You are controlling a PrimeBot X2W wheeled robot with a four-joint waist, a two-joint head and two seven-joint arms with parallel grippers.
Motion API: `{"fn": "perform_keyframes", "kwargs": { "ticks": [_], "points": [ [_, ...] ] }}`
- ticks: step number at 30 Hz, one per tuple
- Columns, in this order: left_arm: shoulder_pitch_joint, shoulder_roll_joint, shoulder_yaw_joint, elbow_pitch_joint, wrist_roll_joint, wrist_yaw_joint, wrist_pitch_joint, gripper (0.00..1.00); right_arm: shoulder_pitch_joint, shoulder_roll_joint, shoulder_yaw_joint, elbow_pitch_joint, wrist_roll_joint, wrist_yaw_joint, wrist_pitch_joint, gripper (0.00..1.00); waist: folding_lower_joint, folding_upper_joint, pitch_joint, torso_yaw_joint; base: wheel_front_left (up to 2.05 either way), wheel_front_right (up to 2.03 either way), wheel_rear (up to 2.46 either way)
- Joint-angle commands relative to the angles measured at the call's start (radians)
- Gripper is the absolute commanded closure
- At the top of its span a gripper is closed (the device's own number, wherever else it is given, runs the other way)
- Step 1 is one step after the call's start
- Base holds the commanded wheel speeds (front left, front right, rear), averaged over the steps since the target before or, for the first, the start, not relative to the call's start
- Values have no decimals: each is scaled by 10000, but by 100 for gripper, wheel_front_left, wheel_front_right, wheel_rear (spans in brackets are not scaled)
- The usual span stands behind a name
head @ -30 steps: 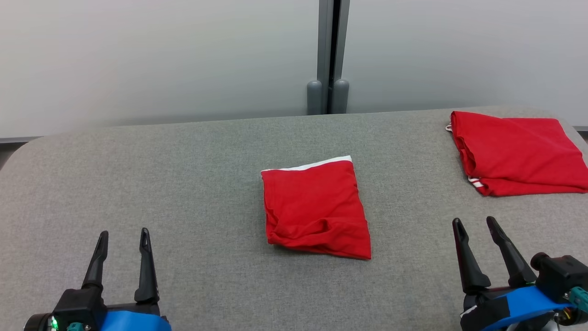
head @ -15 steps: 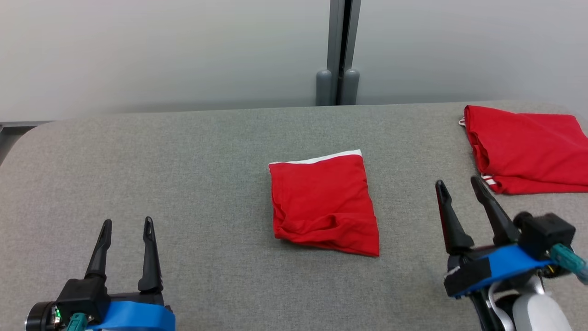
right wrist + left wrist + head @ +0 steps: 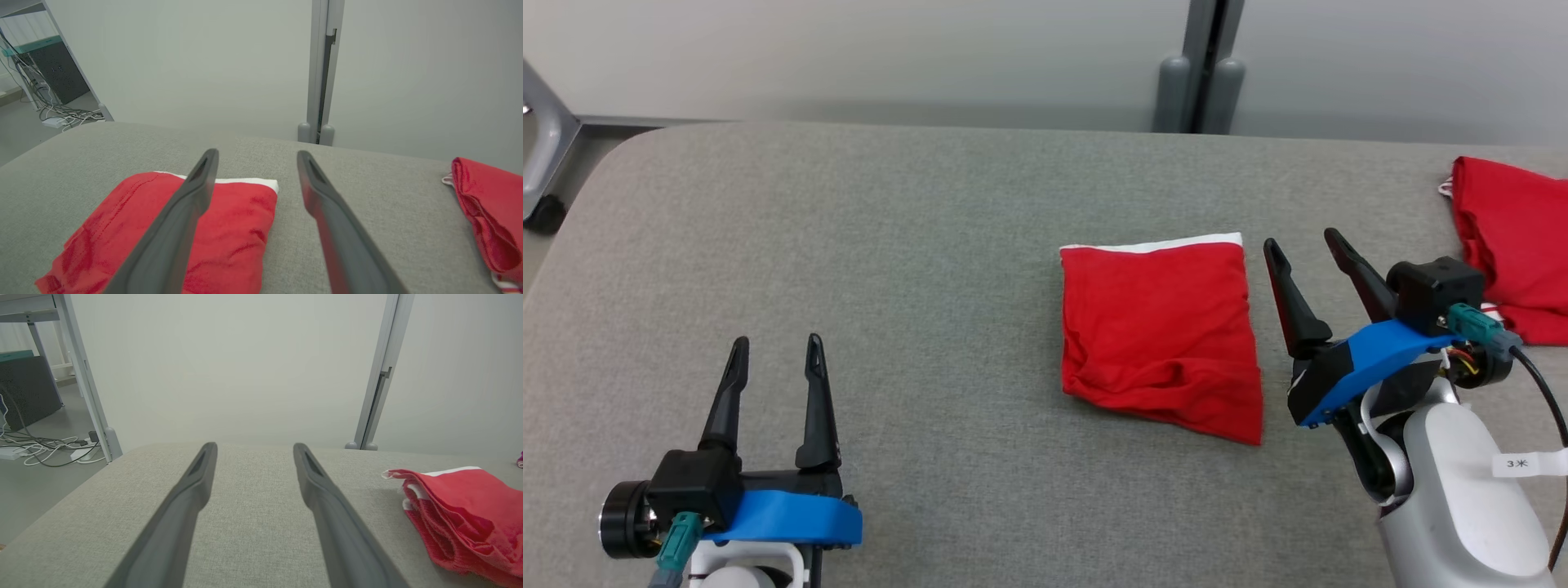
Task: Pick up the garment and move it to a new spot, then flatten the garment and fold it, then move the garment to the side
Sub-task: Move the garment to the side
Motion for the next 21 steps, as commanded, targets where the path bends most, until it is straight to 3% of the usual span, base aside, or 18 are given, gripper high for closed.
{"fn": "perform_keyframes", "kwargs": {
  "ticks": [1,9,21],
  "points": [
    [-208,-7,-65,56,-21,-19,-80,0,-229,-138,-42,310,0,6,-85,0,-1,0,356,373,0,0,0],
    [-588,-143,-216,418,-91,-29,-343,0,-515,-262,-128,2220,-139,6,-432,0,-1,0,849,953,0,0,0],
    [-933,-217,-418,855,-106,-59,-511,0,-732,-96,117,4623,-157,6,-615,0,-1,0,1002,1130,0,0,0]
  ]
}}
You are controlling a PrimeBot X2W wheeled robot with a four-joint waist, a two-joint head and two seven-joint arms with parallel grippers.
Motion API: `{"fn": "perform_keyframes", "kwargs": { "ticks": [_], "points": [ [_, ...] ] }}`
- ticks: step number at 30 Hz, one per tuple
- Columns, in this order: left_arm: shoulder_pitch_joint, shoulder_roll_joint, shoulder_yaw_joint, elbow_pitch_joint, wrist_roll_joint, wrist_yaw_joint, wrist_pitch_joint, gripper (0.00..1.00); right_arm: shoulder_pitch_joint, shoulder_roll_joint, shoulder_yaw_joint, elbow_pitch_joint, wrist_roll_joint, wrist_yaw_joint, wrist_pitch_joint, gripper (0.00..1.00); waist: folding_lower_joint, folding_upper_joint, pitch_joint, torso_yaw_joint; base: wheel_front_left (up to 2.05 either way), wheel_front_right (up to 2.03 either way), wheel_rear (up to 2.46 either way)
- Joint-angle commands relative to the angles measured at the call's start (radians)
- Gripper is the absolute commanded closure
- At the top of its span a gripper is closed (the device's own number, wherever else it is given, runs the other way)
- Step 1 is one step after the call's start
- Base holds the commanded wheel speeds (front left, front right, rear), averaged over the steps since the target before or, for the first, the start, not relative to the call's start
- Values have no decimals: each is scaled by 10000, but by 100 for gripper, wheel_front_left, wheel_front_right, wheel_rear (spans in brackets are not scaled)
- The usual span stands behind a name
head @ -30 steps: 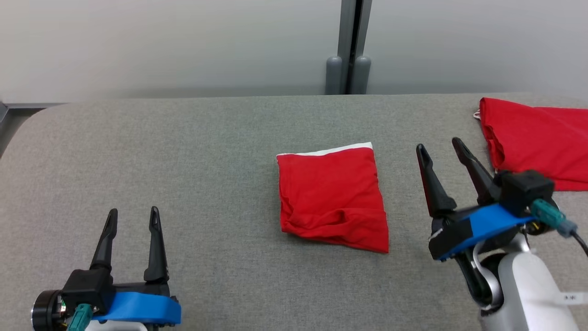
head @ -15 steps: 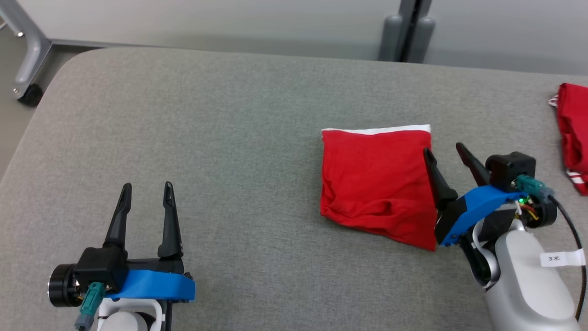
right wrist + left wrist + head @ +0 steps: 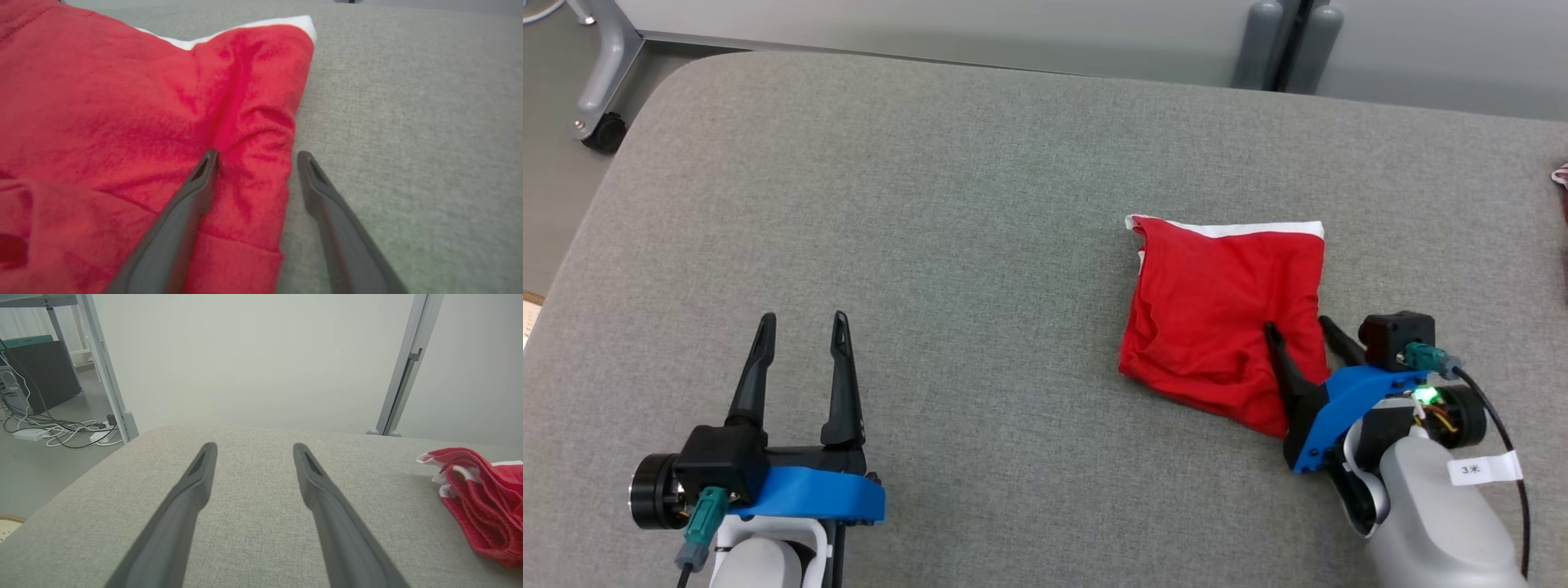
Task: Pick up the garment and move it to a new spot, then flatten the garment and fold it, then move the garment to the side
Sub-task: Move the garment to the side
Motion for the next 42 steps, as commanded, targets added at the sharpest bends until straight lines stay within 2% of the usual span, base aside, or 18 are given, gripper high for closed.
{"fn": "perform_keyframes", "kwargs": {
  "ticks": [1,2,3,11,17,24,29,34,42],
  "points": [
    [-101,-20,-8,63,-8,-22,-56,0,3,138,187,282,163,6,16,15,-1,0,-23,-22,0,0,0],
    [-88,-15,3,82,-18,-5,-63,0,-40,171,292,355,298,6,-14,79,-1,0,-35,-65,0,0,0],
    [-70,-18,-4,99,-35,1,-69,0,-92,168,353,408,424,7,-105,100,-1,0,-44,-108,0,0,0],
    [-83,45,15,9,-99,16,-128,0,-437,-463,878,183,836,3,-912,100,-1,0,135,-1052,0,0,0],
    [-525,170,78,-180,-54,94,-136,0,-438,-1377,1213,-471,1114,3,-1095,100,-1,0,685,-2086,0,0,0],
    [-1158,292,15,-336,19,111,-65,0,-282,-2424,1259,-1483,1504,3,-1119,100,-1,0,1372,-2836,0,0,0],
    [-1507,304,-59,-330,44,133,-62,0,-1067,-2953,1369,-2058,1521,3,-933,100,-1,0,1722,-2972,0,0,0],
    [-1721,334,-203,-408,90,69,-49,0,-1973,-3746,1427,-2401,1408,3,-366,100,-1,0,2047,-2836,0,0,0],
    [-1876,421,-133,-708,60,216,-22,0,-2993,-5783,1265,-2550,1759,3,612,100,-1,0,2760,-2676,0,0,0]
  ]
}}
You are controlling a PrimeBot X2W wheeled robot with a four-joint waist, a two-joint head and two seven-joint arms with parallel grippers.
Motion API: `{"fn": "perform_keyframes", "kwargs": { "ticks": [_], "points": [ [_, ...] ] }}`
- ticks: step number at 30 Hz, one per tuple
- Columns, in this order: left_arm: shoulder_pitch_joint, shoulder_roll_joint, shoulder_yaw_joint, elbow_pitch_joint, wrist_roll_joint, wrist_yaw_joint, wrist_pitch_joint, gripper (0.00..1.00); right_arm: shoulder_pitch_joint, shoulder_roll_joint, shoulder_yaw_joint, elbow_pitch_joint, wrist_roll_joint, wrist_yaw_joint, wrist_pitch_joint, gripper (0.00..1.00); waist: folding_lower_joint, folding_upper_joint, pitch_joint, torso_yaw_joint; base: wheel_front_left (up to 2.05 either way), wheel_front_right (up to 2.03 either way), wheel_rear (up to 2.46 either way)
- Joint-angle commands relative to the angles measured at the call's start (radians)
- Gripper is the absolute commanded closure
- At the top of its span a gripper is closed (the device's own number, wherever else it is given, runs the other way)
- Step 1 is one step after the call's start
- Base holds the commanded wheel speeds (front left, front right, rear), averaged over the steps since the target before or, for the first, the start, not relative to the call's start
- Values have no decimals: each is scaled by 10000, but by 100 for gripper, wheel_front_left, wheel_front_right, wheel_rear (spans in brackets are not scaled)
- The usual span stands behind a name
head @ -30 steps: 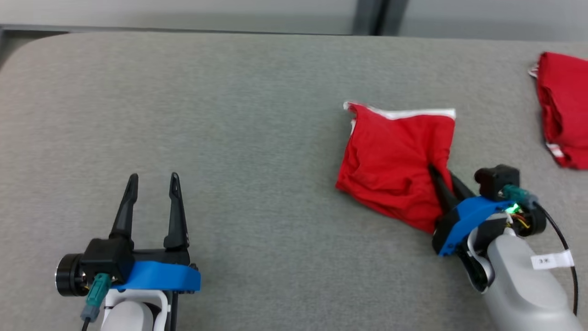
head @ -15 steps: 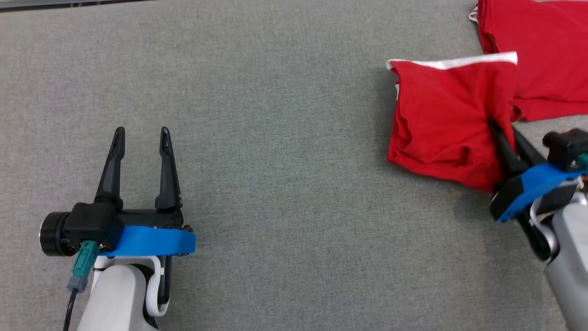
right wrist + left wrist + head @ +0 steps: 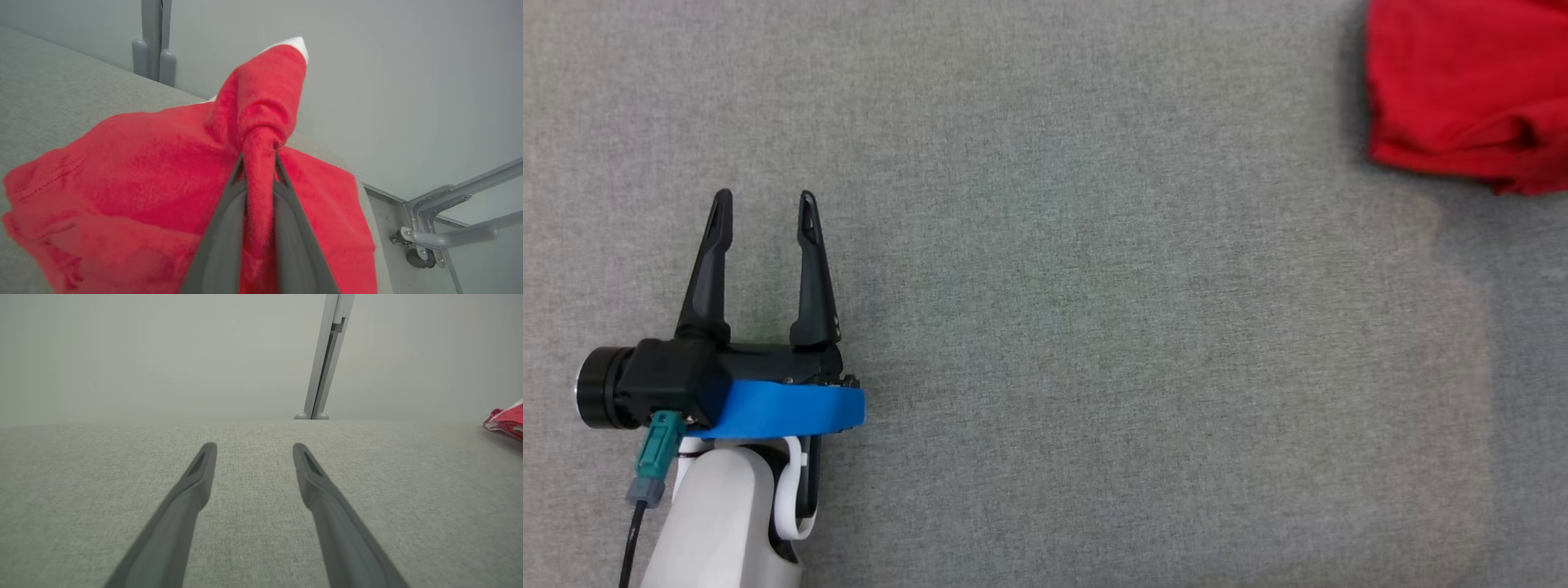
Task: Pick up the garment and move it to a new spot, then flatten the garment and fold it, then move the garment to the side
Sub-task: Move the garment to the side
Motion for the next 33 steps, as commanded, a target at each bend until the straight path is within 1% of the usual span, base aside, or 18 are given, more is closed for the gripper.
{"fn": "perform_keyframes", "kwargs": {
  "ticks": [1,5,8,11,15,18,19,20,21,27,33],
  "points": [
    [-266,45,3,-121,42,49,6,0,-316,-588,-134,126,169,-1,175,100,-1,-1,244,109,0,0,0],
    [-360,118,-12,-297,76,71,37,0,-562,-1525,-261,356,441,-1,486,100,-1,-1,554,142,0,0,0],
    [-495,156,-42,-429,82,114,82,0,-730,-1966,-336,557,589,-1,712,100,-1,-1,713,159,0,0,0],
    [-529,182,-97,-510,80,108,126,0,-973,-2276,-361,886,636,-1,820,100,-1,-1,819,203,0,0,0],
    [-624,207,-154,-615,106,99,148,0,-1383,-2524,-92,1353,528,-1,862,100,-1,-1,945,283,0,0,0],
    [-674,248,-154,-671,113,144,163,0,-1725,-2497,148,1758,425,-1,951,100,-1,-1,1019,314,0,0,0],
    [-666,252,-157,-689,110,143,170,0,-1860,-2475,181,1893,373,-1,940,87,-1,-1,1033,322,0,0,0],
    [-659,257,-166,-702,111,155,176,0,-2018,-2440,185,2064,318,-1,914,19,-1,-1,1035,333,0,0,0],
    [-649,262,-173,-701,105,173,178,0,-2132,-2385,179,2225,261,-1,906,0,-1,-1,1026,343,0,0,0],
    [-468,229,-167,-549,-1,216,118,0,-2492,-2135,194,2850,-216,-1,421,0,-1,-1,696,386,0,0,0],
    [-60,188,-116,-298,-151,255,20,0,-2400,-1743,183,2975,-296,-1,-476,0,-1,-1,-129,450,0,0,0]
  ]
}}
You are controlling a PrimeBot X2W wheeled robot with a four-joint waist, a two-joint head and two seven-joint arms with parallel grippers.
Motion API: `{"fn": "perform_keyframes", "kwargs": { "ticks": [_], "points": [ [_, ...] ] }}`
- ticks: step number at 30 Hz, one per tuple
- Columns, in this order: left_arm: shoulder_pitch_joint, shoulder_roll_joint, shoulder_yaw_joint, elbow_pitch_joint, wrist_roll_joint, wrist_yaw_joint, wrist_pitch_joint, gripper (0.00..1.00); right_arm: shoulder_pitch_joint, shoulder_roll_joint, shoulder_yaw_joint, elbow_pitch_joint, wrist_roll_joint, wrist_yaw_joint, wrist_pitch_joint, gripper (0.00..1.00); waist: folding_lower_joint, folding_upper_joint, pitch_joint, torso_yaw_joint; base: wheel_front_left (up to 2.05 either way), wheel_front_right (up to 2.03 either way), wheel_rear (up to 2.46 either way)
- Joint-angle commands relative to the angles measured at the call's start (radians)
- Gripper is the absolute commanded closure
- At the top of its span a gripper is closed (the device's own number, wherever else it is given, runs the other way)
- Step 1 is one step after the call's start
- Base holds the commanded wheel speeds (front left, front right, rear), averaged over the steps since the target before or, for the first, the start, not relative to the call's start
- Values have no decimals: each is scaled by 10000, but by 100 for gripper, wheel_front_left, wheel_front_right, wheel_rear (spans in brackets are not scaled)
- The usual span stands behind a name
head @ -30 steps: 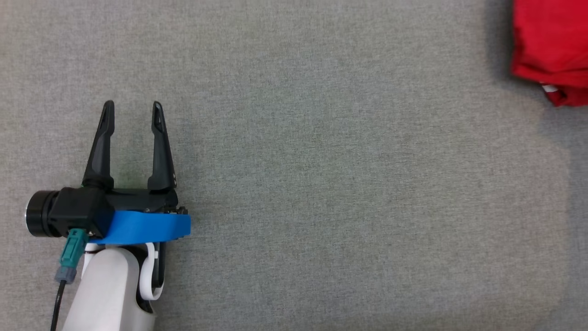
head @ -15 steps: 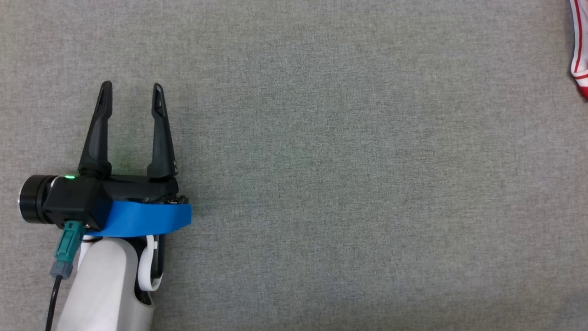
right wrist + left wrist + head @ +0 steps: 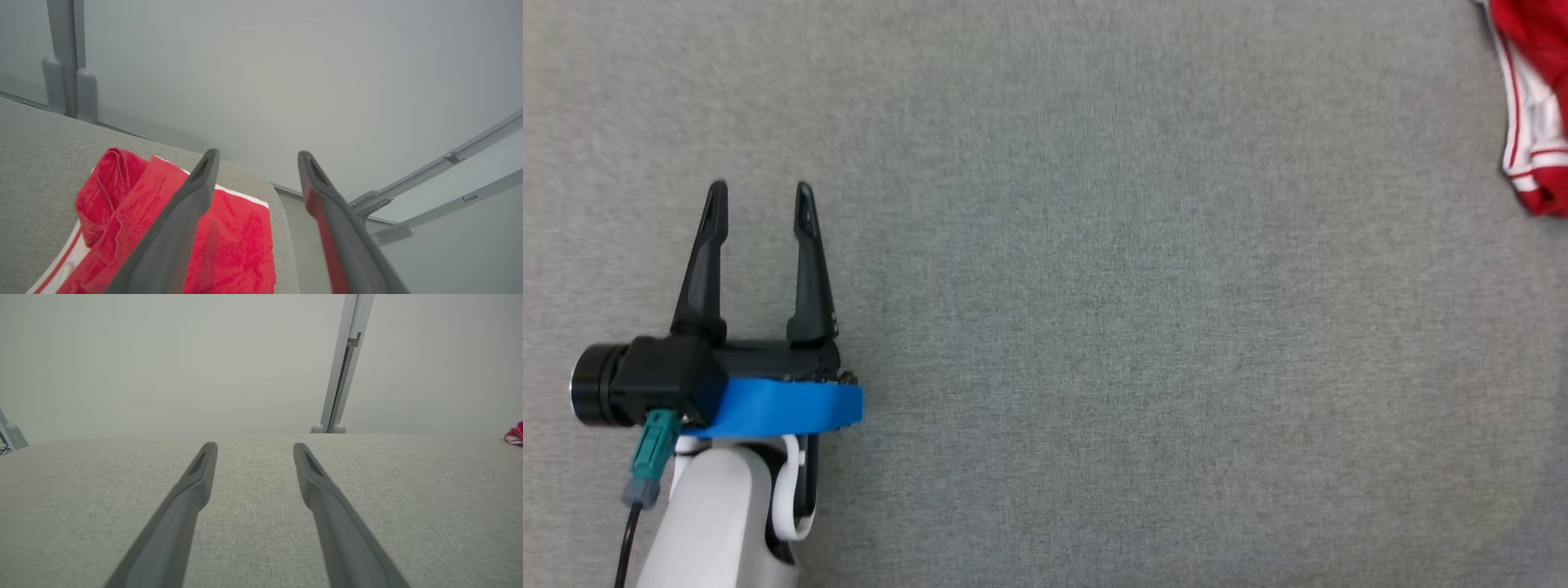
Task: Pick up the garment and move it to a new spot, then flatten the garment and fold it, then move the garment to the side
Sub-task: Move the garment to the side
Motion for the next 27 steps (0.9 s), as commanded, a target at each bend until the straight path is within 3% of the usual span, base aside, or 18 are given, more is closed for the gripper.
{"fn": "perform_keyframes", "kwargs": {
  "ticks": [1,15,27],
  "points": [
    [223,43,98,63,-69,51,-73,0,82,205,23,-63,63,-1,-227,0,-1,0,-341,-104,0,0,0],
    [1941,173,313,477,-494,182,-91,0,2329,2893,351,-1425,382,-1,-1841,0,-1,0,-2912,128,0,0,0],
    [2922,307,339,455,-672,331,158,0,4991,4674,365,-3523,240,0,-1595,0,-1,0,-4231,-65,0,0,0]
  ]
}}
